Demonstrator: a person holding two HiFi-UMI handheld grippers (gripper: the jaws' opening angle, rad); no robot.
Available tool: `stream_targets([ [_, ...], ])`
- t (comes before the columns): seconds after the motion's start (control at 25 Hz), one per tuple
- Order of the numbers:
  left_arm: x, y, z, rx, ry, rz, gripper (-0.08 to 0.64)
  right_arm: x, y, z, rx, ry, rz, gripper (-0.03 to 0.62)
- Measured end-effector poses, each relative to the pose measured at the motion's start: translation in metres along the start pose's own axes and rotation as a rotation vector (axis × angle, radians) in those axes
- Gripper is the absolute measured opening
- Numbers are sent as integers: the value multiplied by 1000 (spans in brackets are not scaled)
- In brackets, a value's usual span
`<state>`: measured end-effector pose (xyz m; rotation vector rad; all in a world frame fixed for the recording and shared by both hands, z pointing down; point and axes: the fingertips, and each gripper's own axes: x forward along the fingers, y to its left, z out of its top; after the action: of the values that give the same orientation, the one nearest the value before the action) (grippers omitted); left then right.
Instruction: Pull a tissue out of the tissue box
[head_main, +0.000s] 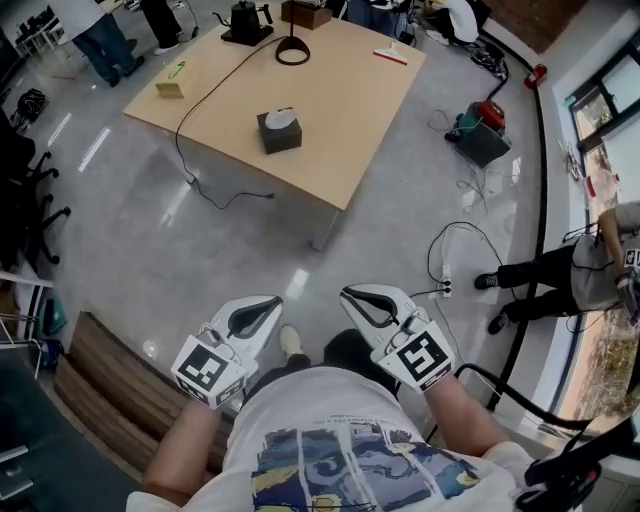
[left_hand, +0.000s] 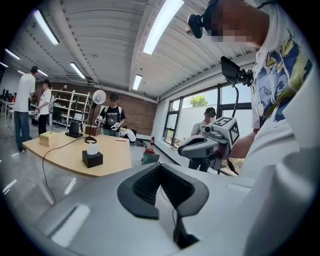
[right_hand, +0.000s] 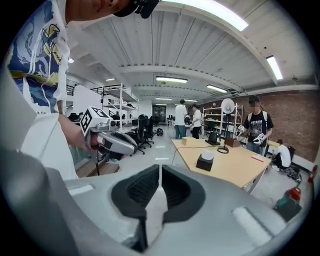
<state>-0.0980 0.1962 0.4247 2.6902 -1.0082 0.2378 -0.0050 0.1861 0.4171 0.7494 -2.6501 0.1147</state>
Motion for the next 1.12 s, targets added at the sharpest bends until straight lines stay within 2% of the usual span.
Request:
stream_targets([
  [0.16, 10, 27, 3, -23, -5, 15, 3, 21, -15, 11, 7, 1, 17, 18],
  [0.4, 50, 68, 9, -34, 14, 37, 3, 60, -69, 14, 26, 2, 51, 18],
  [0.6, 99, 114, 25, -46, 27, 118, 4, 94, -134, 25, -2, -19, 124, 18],
  [0.88, 166, 174, 56, -16, 48, 236, 21, 116, -221, 32, -13, -40, 206, 18],
  [1.12, 205, 222, 67, 19, 94, 294, 64, 129, -274, 18, -3, -30, 214, 18],
])
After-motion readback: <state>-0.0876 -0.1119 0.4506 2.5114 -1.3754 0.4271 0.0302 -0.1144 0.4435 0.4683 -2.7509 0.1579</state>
